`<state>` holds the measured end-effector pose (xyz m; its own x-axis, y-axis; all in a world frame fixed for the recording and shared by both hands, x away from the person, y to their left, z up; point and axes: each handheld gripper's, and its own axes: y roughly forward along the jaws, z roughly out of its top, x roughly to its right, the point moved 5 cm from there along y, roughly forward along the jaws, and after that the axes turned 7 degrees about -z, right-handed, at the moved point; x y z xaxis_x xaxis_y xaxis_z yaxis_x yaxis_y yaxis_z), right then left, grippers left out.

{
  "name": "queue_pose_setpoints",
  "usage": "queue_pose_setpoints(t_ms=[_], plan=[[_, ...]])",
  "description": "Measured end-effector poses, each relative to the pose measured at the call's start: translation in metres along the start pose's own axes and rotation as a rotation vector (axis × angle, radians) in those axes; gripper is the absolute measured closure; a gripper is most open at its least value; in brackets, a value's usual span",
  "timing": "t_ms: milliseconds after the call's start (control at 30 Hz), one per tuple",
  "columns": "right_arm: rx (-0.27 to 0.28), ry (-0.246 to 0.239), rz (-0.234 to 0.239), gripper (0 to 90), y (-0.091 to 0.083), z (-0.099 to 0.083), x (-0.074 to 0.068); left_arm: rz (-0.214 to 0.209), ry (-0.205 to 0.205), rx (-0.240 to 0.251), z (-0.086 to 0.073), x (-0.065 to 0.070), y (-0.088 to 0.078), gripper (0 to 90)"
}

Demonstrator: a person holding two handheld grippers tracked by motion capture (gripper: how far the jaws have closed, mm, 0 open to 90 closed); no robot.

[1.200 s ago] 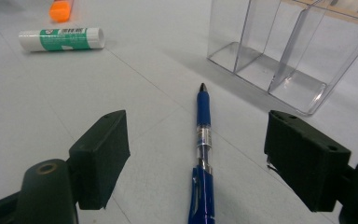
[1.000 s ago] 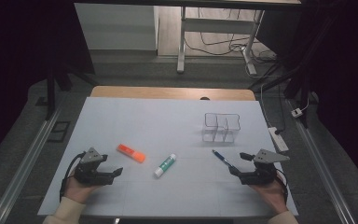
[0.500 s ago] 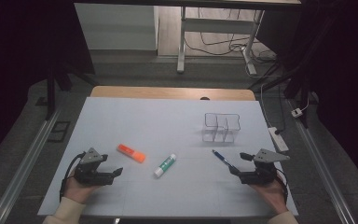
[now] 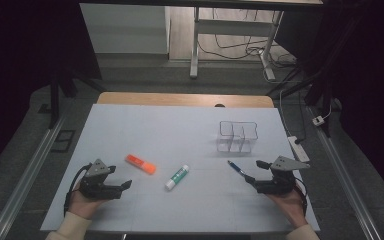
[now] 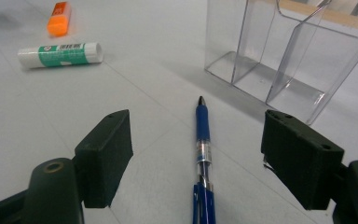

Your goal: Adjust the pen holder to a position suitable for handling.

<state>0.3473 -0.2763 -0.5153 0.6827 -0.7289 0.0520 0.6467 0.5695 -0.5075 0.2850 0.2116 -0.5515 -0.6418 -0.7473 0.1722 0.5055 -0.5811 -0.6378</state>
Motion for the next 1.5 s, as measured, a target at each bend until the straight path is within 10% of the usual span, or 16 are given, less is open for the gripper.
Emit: queue_pose_setpoints(t_ms=[967,1500], plan=[[-0.021,0.124,-0.131,27.5,0.012,0.023,0.053,0.004,0.000,-0.007,0.000,0.001,0.001,16.7],[-0.032,0.176,-0.207,47.2,0.023,0.024,0.079,0.012,0.000,-0.013,0.000,0.000,0.002,16.7]])
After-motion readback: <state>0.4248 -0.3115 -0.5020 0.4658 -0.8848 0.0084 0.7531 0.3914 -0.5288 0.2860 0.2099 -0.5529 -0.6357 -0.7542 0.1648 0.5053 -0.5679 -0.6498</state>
